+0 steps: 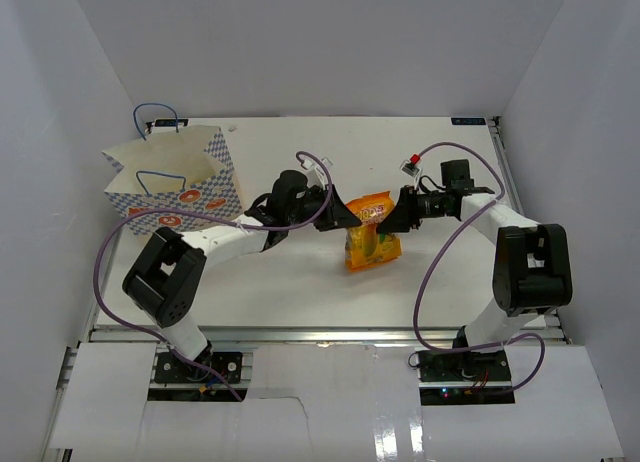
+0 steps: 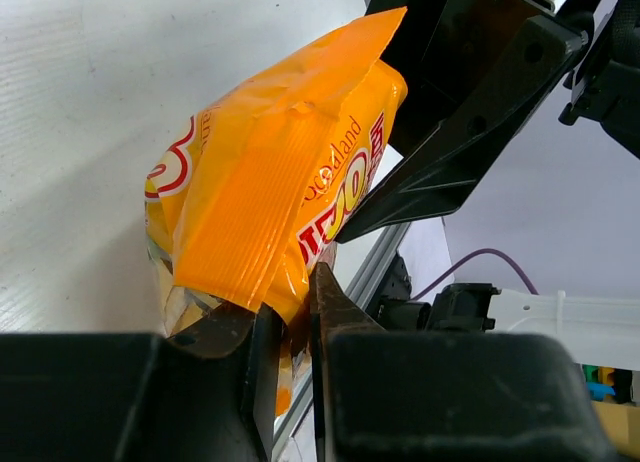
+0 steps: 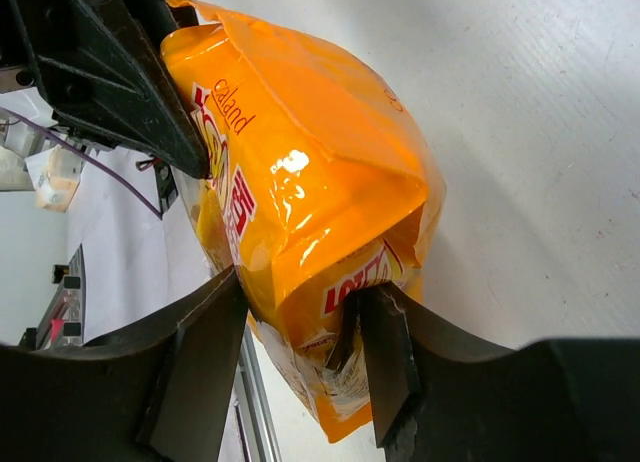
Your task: Place the snacks into the paper bag
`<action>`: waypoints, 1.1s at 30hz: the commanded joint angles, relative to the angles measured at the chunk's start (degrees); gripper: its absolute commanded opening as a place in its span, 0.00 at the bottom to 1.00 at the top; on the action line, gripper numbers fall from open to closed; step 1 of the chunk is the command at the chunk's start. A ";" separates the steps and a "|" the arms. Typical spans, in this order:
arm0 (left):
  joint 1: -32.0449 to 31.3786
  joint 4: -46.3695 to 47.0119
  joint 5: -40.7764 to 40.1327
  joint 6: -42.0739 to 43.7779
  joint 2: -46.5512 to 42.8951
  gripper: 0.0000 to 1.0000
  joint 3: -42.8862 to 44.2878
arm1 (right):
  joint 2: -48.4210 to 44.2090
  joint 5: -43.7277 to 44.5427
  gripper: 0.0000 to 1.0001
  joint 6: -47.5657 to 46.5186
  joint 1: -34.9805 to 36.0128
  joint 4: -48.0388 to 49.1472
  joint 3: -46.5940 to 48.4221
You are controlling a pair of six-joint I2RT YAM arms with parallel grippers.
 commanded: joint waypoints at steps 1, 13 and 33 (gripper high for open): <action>-1.05 3.87 4.12 -0.49 -3.72 0.00 -0.12 | 0.15 -1.22 0.53 -2.30 1.14 -0.32 2.75; -1.05 3.60 4.47 2.59 -4.16 0.00 -2.06 | 4.63 -0.86 0.64 -5.11 2.55 -3.66 5.21; -1.05 -0.17 0.69 12.87 -12.15 0.00 -4.43 | 4.37 0.98 0.77 -11.70 2.90 -6.74 8.29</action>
